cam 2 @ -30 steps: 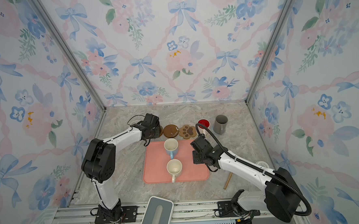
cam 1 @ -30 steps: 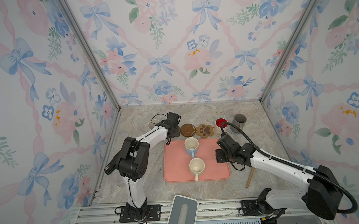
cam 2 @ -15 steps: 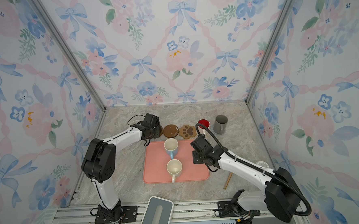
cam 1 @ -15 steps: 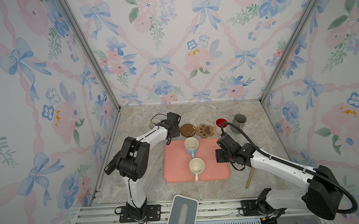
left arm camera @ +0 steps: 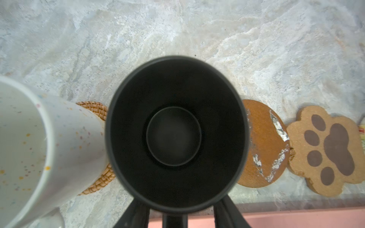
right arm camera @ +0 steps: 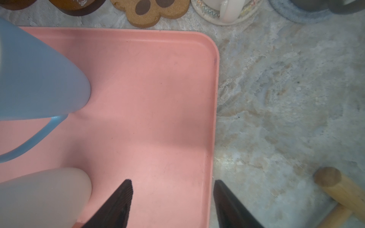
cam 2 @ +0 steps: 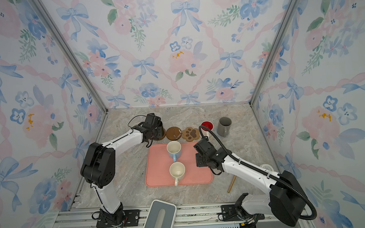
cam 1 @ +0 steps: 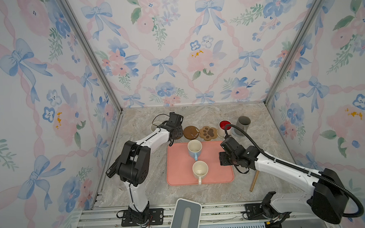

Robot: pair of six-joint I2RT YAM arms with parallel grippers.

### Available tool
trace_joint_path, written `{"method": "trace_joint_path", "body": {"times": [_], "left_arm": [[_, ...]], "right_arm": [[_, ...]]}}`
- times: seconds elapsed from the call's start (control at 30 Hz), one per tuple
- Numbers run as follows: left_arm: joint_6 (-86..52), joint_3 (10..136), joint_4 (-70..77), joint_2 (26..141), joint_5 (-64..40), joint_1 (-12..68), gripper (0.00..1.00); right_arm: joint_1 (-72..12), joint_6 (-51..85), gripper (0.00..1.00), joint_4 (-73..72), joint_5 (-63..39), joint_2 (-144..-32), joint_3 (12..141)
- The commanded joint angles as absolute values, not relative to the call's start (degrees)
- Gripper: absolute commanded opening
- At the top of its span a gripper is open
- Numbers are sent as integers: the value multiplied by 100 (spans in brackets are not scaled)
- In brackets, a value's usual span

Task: Place cups on coasters
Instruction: Place the cup on the coaster, then pick up the cup from the tray.

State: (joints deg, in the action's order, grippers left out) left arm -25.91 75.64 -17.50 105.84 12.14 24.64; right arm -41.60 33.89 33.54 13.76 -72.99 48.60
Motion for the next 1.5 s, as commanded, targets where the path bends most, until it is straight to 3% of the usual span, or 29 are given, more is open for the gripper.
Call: {"method": "trace_joint_path", "body": {"times": [0.0,0.23,0.87,1.17,1.47], "left_arm": [[-2607,7465,-1672,10139,1312,2425,48],[-2608,7131,-1661,9360,1439,2467,48],[-2696,5340,-992,6756,2428,3165,48],[-2560,4001,66,5481,2234,3195,49],[-2547,3768,92,5300,2132,3190,49]], "right_arm": [[-4153,3393,68,3594,1475,-7089,4831],[-4533,3470,68,3965,1707,-6856,5139],[-6966,5322,68,4729,2251,-7532,5959],[-7408,5651,68,4388,1960,-8064,6168],[-7612,5694,68,4174,1561,-8534,6352]]}}
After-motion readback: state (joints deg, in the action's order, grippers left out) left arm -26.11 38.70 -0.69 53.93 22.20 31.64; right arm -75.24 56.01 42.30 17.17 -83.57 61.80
